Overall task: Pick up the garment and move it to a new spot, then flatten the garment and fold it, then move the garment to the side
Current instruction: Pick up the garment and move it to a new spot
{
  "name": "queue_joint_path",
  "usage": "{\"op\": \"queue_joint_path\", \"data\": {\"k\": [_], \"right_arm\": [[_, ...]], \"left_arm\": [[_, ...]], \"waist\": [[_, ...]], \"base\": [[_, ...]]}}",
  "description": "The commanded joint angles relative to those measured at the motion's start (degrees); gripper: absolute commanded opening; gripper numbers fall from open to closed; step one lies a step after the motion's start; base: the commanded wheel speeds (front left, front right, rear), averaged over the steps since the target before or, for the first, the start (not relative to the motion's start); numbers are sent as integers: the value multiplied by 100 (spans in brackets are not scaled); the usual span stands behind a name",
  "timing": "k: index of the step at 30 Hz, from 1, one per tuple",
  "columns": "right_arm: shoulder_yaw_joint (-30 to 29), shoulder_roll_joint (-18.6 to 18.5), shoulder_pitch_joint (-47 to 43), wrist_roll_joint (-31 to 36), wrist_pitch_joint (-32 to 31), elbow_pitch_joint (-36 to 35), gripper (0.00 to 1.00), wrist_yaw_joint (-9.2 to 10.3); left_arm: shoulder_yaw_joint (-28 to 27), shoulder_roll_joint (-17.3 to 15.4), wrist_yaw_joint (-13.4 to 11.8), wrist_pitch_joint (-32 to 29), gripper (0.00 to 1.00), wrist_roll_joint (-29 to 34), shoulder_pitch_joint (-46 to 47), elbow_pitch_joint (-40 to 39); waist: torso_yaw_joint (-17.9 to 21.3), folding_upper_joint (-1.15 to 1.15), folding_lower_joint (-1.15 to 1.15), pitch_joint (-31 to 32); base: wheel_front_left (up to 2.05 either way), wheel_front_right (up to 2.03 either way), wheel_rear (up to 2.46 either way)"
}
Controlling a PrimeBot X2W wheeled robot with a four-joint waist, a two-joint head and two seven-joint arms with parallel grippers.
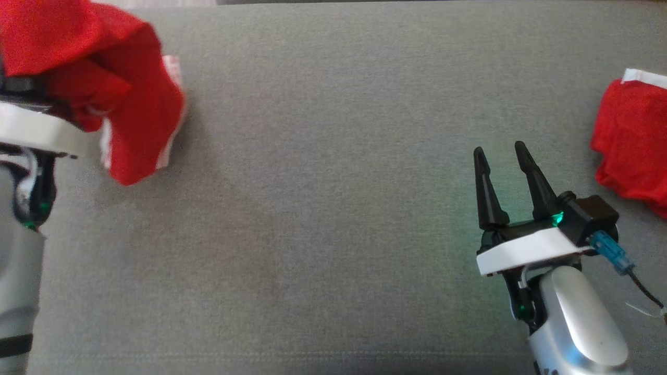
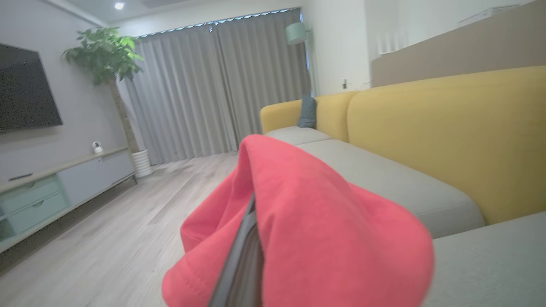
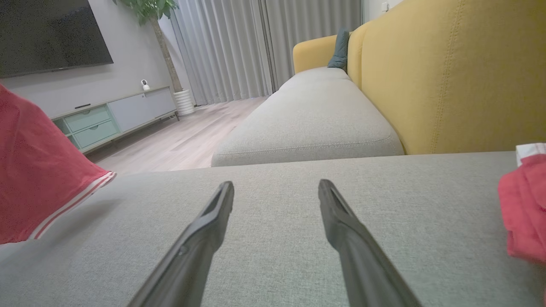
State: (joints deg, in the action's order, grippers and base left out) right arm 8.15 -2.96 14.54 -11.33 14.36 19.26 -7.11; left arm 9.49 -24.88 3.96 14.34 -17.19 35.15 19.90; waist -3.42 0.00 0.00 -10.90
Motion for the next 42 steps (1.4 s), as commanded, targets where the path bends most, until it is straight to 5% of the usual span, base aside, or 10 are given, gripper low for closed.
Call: {"op": "queue_joint_path", "data": {"k": [1, 14, 18, 23, 24, 25, 26, 32, 42], "right_arm": [[100, 8, 39, -38, 62, -198, 100, -37], [130, 8, 147, -225, 63, -431, 100, -37], [126, 8, 164, -266, 63, -483, 100, -37], [132, 8, 182, -320, 63, -515, 100, -37], [137, 8, 194, -328, 63, -515, 100, -37], [148, 8, 206, -337, 63, -513, 100, -37], [152, 8, 218, -340, 63, -513, 100, -37], [79, 8, 232, -332, 63, -504, 100, -37], [-52, 8, 105, -209, 63, -446, 100, -37]], "left_arm": [[-152, -273, -6, -5, 0, 75, 221, -283], [1182, 0, 223, -761, 0, 630, 529, -844], [1525, 356, 249, -823, 0, 644, 705, -633], [2045, 1225, 221, -808, 0, 615, 815, -180], [2145, 1415, 206, -805, 17, 604, 812, -40], [2251, 1593, 195, -787, 76, 604, 803, 100], [2321, 1761, 183, -750, 100, 565, 788, 235], [2731, 2124, 185, -504, 100, 386, 778, 715], [2443, 2012, -19, -169, 100, 119, 818, 795]], "waist": [[63, 0, 0, 37], [761, 0, 0, -195], [997, 0, 0, -292], [1266, 0, 0, -352], [1314, 0, 0, -358], [1365, 0, 0, -360], [1406, 0, 0, -363], [1471, 0, 0, -320], [1017, 0, 0, -51]], "base": [[0, 0, 0], [0, 0, 0], [0, 0, 0], [0, 0, 0], [0, 0, 0], [0, 0, 0], [0, 0, 0], [0, 0, 0], [0, 0, 0]]}}
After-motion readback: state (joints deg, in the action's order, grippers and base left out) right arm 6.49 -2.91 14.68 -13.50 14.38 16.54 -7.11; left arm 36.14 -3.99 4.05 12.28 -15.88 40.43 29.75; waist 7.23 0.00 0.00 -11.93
